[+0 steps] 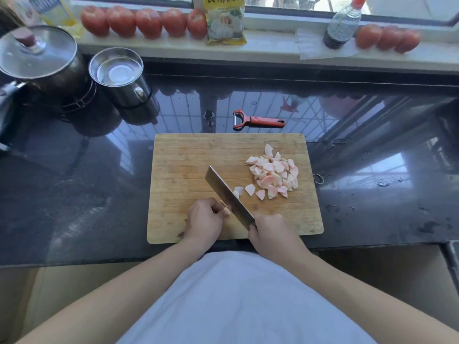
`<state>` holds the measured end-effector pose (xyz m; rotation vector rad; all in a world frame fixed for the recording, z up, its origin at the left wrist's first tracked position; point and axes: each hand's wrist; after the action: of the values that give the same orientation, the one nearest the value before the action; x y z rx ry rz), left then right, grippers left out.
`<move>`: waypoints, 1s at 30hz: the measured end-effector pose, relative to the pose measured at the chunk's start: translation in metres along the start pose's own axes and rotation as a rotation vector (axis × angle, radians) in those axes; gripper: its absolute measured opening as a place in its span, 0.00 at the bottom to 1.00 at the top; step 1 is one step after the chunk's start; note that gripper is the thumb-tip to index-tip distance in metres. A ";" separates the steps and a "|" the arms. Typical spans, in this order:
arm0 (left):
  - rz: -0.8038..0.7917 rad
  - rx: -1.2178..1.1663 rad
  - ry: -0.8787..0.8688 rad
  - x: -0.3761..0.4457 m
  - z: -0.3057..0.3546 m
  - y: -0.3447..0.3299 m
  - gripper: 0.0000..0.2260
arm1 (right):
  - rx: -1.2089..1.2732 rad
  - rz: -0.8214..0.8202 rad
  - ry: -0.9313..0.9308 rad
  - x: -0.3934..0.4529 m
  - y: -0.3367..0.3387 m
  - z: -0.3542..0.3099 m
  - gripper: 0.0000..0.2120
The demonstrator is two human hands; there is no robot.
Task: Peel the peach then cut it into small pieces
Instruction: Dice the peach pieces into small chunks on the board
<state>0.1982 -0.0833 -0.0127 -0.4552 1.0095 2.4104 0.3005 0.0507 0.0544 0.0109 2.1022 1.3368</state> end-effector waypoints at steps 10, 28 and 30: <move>0.006 -0.004 0.006 0.001 -0.003 -0.002 0.11 | -0.047 -0.110 -0.023 0.006 -0.010 -0.005 0.09; -0.052 -0.010 0.045 -0.001 -0.011 0.028 0.06 | -0.029 -0.023 0.001 -0.005 0.003 -0.005 0.08; -0.048 0.012 0.032 -0.003 -0.013 0.026 0.05 | -0.008 -0.012 -0.013 -0.005 0.003 -0.006 0.08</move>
<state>0.1877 -0.1098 -0.0057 -0.5093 1.0142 2.3607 0.3002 0.0461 0.0612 0.0036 2.0826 1.3350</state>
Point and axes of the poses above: each hand's wrist, its own x-axis towards the middle knuckle, its own y-axis out of the back of the hand, z = x × y, and after that the axes turned 1 degree about -y, right-handed
